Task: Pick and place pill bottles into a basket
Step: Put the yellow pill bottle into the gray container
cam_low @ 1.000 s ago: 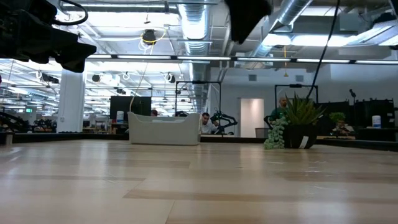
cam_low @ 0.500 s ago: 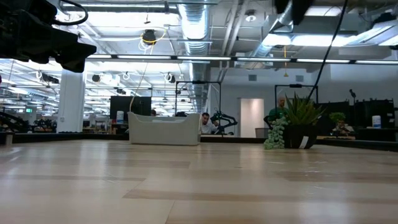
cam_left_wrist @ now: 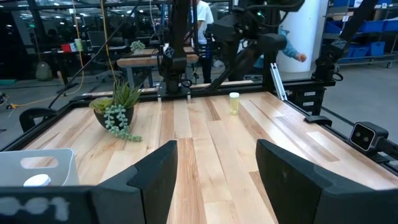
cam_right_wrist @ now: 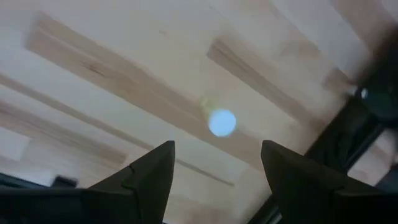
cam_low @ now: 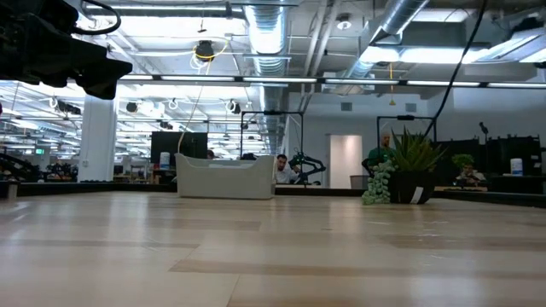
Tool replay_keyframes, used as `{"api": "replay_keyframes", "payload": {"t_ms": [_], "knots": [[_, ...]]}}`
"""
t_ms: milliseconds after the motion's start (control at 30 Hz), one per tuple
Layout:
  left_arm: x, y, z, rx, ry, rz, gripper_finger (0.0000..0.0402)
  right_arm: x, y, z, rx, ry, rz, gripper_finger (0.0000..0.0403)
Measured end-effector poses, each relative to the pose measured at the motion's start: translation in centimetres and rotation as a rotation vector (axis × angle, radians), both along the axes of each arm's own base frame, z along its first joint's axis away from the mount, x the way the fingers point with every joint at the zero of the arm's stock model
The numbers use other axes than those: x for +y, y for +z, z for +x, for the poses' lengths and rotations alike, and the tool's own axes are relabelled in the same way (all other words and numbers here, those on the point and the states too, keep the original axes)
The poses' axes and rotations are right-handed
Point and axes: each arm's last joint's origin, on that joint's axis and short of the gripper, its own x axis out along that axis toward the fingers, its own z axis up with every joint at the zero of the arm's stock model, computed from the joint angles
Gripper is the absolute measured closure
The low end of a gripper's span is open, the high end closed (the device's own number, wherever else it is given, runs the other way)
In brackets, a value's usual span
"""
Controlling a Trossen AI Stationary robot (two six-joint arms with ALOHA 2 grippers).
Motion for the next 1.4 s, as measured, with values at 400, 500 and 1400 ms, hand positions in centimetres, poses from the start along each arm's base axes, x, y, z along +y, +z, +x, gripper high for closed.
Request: {"api": "replay_keyframes", "payload": {"t_ms": [400, 500, 1400], "knots": [[0.0, 0.0, 0.0, 0.0, 0.0, 0.0, 0.0193, 2.3, -3.1, -1.9, 0.016, -0.076, -0.011, 0.0168], [0.0, 0.0, 0.0, 0.0, 0.0, 0.0, 0.0193, 2.1, -3.7, -2.1, 0.028, -0.077, -0.022, 0.0168], [0.0, 0.0, 0.0, 0.001, -0.001, 0.0, 0.0193, -0.8, -9.9, -2.2, 0.086, -0.02, 0.008, 0.0171]]}}
